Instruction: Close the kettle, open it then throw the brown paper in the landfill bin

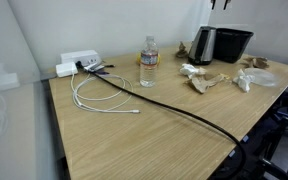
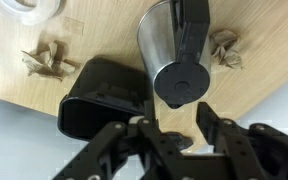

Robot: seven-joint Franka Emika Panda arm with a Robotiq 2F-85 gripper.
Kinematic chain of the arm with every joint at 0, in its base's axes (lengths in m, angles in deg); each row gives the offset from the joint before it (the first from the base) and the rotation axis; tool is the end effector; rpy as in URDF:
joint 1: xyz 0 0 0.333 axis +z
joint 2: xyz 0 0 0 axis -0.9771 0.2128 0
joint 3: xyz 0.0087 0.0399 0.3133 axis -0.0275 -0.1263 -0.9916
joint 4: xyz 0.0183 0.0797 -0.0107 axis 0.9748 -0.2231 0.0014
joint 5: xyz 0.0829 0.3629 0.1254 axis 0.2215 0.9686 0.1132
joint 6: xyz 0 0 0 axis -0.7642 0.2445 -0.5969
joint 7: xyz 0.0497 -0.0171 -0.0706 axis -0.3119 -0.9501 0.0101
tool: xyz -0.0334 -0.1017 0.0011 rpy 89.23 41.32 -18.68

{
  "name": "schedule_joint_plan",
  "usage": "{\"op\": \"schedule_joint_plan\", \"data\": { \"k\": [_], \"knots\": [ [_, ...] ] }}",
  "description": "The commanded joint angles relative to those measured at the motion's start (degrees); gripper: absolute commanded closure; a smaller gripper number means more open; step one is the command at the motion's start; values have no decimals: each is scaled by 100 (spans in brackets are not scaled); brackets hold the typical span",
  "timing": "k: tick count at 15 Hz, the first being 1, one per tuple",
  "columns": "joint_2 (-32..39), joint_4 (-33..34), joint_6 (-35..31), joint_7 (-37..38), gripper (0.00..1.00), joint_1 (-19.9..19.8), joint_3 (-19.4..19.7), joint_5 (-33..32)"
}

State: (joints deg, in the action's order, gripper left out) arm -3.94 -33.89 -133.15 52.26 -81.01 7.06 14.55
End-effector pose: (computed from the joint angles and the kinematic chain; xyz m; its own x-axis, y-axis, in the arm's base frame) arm 0.5809 -0.1263 0.4806 0.4043 -0.8297 0.3849 -0.9024 -0.4304 0.0203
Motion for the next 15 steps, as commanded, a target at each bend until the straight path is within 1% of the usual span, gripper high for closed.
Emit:
{"op": "schedule_joint_plan", "data": {
  "k": [1,3,4,6,9,15],
  "knots": [
    [166,334,434,-279,82,-44,-64,265],
    [275,450,472,-281,96,-52,-58,359],
    [330,494,456,-291,99,-55,-53,420],
    [457,572,389,-232,100,-39,-44,463],
    [609,654,331,-72,100,19,-18,296],
    [766,663,265,144,100,91,24,197]
  ]
}}
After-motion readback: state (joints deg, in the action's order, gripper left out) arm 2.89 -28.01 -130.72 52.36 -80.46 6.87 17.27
